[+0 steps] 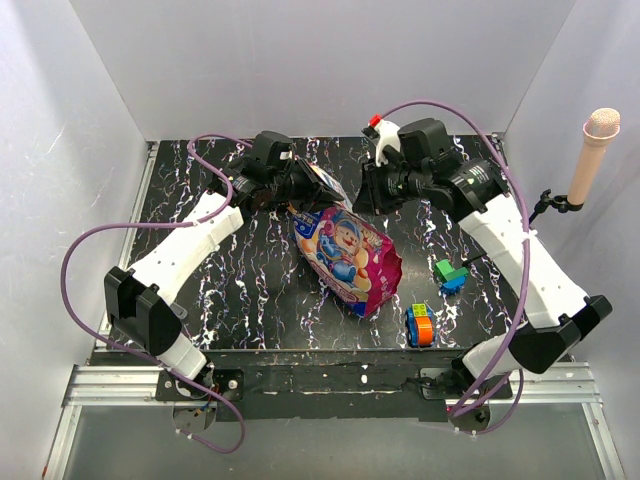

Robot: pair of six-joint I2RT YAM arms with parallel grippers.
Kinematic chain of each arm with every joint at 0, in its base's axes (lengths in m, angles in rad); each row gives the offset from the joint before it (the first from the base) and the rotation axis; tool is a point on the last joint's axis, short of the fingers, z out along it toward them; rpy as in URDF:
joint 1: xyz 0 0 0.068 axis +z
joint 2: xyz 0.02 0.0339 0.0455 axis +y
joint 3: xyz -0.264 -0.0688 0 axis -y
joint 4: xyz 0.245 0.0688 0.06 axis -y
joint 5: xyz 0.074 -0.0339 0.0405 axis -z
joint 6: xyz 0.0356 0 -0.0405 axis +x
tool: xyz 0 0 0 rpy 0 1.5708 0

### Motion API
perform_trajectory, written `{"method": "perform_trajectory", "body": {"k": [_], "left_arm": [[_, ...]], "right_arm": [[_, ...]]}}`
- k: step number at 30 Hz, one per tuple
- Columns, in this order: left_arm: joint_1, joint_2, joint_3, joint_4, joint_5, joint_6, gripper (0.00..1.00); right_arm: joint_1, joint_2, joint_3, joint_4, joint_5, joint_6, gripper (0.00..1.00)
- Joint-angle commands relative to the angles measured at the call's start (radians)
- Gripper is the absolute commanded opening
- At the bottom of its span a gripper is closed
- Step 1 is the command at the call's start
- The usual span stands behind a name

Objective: Serve the pet food

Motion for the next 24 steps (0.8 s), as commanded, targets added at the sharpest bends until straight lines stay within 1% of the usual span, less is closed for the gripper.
{"method": "perform_trajectory", "body": {"k": [1, 3, 6, 10, 13, 17, 24], "left_arm": [[-0.003, -0.048, 0.041, 0.004, 0.012, 0.001, 0.15], [-0.003, -0.047, 0.041, 0.004, 0.012, 0.0, 0.15], [-0.003, -0.048, 0.038, 0.004, 0.015, 0.0, 0.15], [-0.003, -0.047, 0.037, 0.004, 0.015, 0.0, 0.15], [-0.003, -0.045, 0.04, 0.004, 0.016, -0.002, 0.15], [-0.003, -0.042, 0.041, 0.004, 0.019, -0.003, 0.15], [-0.003, -0.039, 0.04, 0.006, 0.021, -0.006, 0.15]], "right_arm": [[0.004, 0.019, 0.07, 0.015, 0.079, -0.058, 0.23], [0.004, 0.019, 0.064, 0.014, 0.085, -0.065, 0.22], [0.008, 0.011, 0.053, 0.018, 0.07, -0.077, 0.22], [0.023, -0.001, 0.067, 0.02, 0.053, -0.077, 0.29], [0.042, -0.003, 0.079, 0.021, 0.05, -0.078, 0.3], [0.045, 0.0, 0.061, 0.026, 0.054, -0.083, 0.29], [0.045, 0.008, 0.047, 0.031, 0.059, -0.091, 0.25]]}}
